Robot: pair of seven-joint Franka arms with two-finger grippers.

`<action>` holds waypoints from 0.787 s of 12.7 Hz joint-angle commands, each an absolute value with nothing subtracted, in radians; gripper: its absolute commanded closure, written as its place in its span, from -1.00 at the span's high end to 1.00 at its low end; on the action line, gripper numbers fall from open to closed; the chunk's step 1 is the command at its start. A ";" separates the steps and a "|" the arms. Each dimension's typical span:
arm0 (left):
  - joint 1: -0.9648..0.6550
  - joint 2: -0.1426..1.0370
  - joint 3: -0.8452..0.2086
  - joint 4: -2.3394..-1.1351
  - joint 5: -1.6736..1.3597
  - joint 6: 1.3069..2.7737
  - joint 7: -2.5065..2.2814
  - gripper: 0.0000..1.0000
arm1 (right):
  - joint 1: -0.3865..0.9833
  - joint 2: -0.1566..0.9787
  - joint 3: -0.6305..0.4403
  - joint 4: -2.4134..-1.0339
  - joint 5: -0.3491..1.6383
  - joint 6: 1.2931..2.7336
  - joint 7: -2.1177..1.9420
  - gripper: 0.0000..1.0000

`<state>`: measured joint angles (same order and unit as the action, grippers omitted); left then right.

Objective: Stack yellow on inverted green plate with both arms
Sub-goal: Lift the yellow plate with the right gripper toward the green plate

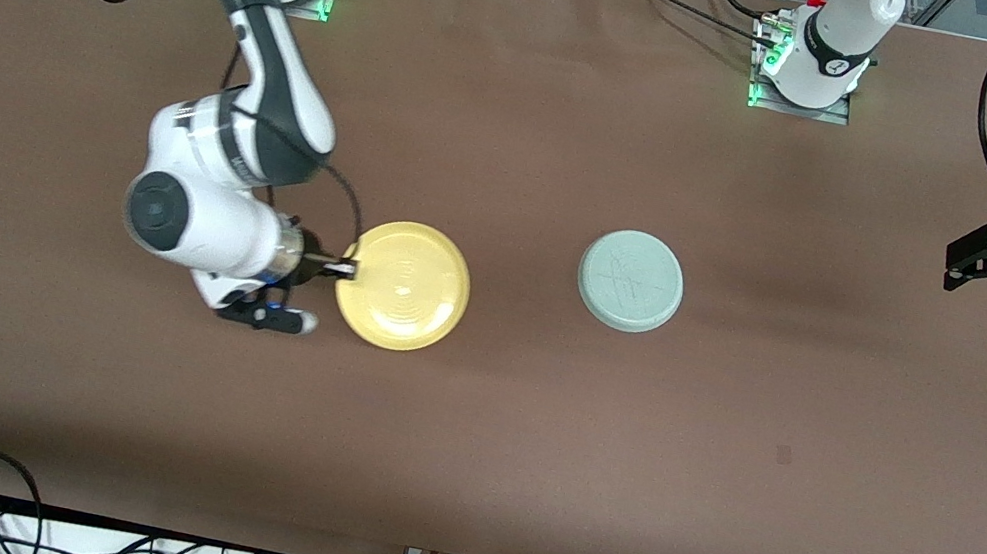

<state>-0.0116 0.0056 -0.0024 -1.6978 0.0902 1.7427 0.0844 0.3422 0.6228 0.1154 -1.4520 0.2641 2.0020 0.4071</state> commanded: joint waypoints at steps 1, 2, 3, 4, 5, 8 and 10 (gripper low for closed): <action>-0.005 0.000 -0.011 -1.703 0.112 1.752 0.101 1.00 | 0.493 0.627 0.114 -1.488 0.270 2.129 0.614 -1.00; -0.009 0.000 -0.011 -1.701 0.112 1.752 0.101 1.00 | 0.550 0.640 0.114 -1.494 0.268 2.187 0.691 -1.00; -0.011 0.000 -0.011 -1.701 0.112 1.752 0.100 1.00 | 0.605 0.652 0.114 -1.496 0.265 2.231 0.765 -1.00; -0.011 0.000 -0.012 -1.701 0.110 1.752 0.100 1.00 | 0.662 0.666 0.109 -1.496 0.262 2.276 0.837 -1.00; -0.012 0.000 -0.012 -1.698 0.110 1.752 0.100 1.00 | 0.713 0.676 0.107 -1.496 0.246 2.311 0.901 -1.00; -0.014 0.000 -0.023 -1.694 0.110 1.750 0.098 1.00 | 0.797 0.721 0.107 -1.496 0.151 2.379 1.052 -1.00; -0.014 0.000 -0.025 -1.694 0.110 1.750 0.097 1.00 | 0.839 0.756 0.106 -1.493 0.124 2.428 1.113 -1.00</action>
<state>-0.0135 0.0056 -0.0202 -1.6977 0.0902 1.7469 0.0850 0.8109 0.7332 0.1184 -1.4947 0.1544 2.3826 1.0595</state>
